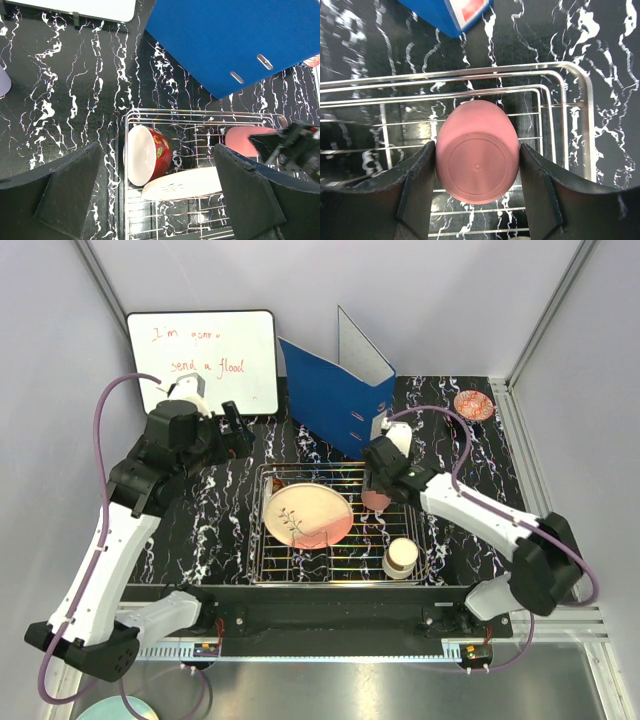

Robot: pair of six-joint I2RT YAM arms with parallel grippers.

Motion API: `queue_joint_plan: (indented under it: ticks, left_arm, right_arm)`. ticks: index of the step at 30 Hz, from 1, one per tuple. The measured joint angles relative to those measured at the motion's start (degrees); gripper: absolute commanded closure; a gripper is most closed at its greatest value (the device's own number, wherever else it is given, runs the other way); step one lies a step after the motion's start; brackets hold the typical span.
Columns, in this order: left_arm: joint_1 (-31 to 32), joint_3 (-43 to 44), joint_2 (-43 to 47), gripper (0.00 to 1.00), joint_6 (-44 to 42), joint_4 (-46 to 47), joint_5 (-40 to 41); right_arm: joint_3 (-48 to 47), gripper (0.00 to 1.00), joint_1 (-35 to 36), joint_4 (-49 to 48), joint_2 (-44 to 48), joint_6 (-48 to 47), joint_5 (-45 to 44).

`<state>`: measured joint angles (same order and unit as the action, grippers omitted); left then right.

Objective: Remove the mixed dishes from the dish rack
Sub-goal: Pick up the cup from the dish rack.

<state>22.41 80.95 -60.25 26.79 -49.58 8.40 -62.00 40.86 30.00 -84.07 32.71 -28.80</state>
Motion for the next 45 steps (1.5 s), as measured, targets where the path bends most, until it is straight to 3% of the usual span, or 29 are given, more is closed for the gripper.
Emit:
queue_joint_plan:
  ticks: [6, 12, 15, 19, 24, 29, 36, 45]
  left_arm:
    - [0.3, 0.0, -0.2, 0.02, 0.0, 0.0, 3.3]
    - [0.3, -0.2, -0.4, 0.10, 0.9, 0.9, 4.0]
    - [0.3, -6.2, 1.9, 0.03, 2.2, 10.2, -1.5]
    - [0.4, -16.3, 6.2, 0.01, 6.2, 23.5, -16.0]
    - [0.4, -22.0, 6.6, 0.01, 16.3, 47.1, -34.3]
    - [0.7, -25.7, 4.8, 0.01, 26.6, 66.9, -43.9]
    - [2.0, -26.9, 4.4, 0.01, 30.2, 74.9, -48.9]
    - [3.1, -29.8, 4.7, 0.01, 30.7, 76.6, -50.5]
  right_arm:
    - [-0.5, 1.00, 0.0, 0.2, 15.4, -1.4, -1.0]
    - [-5.3, 1.00, 0.0, -3.7, 30.1, -4.5, -1.3]
    - [-2.2, 1.00, 0.0, -8.8, 36.8, -4.4, 0.8]
    - [1.8, 1.00, 0.0, -13.2, 43.1, -3.8, 2.9]
    - [5.6, 1.00, -0.2, -19.2, 44.9, -1.2, 8.4]
    - [9.7, 1.00, -0.2, -26.6, 44.4, 4.0, 16.6]
    - [11.7, 1.00, -0.4, -37.4, 38.6, 10.4, 26.8]
    - [11.7, 1.00, -0.4, -47.4, 32.5, 13.5, 33.0]
